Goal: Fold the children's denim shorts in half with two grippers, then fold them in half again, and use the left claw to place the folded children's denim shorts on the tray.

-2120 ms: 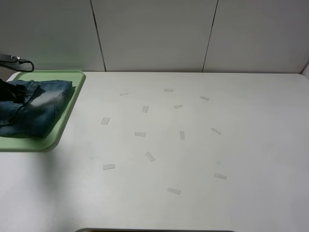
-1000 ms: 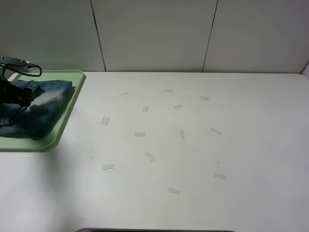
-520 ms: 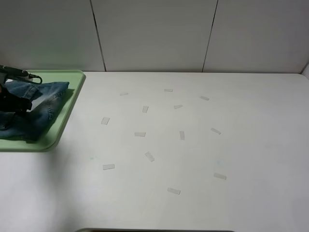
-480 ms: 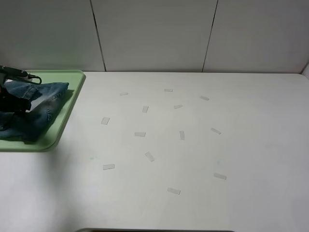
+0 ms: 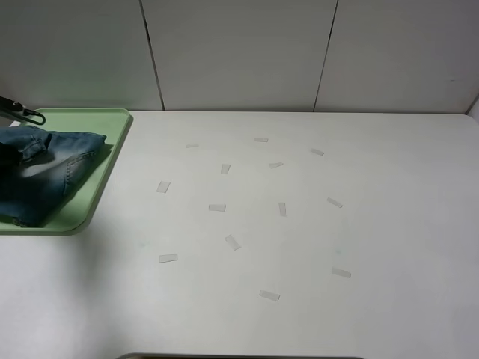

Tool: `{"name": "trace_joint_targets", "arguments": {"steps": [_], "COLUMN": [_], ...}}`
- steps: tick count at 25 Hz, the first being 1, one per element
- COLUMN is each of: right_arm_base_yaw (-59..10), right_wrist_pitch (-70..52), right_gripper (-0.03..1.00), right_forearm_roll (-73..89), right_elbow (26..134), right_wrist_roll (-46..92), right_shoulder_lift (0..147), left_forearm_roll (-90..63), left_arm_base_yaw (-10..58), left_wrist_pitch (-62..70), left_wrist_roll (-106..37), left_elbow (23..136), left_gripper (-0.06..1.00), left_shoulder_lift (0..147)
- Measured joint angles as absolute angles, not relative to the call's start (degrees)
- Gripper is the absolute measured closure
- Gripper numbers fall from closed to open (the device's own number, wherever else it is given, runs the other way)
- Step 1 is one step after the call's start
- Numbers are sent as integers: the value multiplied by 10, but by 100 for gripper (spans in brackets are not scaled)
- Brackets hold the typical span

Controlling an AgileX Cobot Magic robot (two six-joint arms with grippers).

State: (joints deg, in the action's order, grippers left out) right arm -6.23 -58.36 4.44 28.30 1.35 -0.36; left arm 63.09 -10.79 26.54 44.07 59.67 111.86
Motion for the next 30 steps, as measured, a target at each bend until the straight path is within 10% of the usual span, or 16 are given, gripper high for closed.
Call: {"name": "trace_joint_targets", "arguments": {"steps": [30], "right_arm_base_yaw": [-62], "right_wrist_pitch": [-584], "right_gripper": [27], "right_forearm_roll": [44], "right_elbow": [283], "right_wrist_roll": [14], "right_shoulder_lift": [-4], "left_forearm_roll": [647], "left_arm_base_yaw": [-108], "left_wrist_pitch": [249], "left_wrist_roll": [464], "left_elbow": [665], "left_gripper": [13], "left_shoulder_lift": [1119]}}
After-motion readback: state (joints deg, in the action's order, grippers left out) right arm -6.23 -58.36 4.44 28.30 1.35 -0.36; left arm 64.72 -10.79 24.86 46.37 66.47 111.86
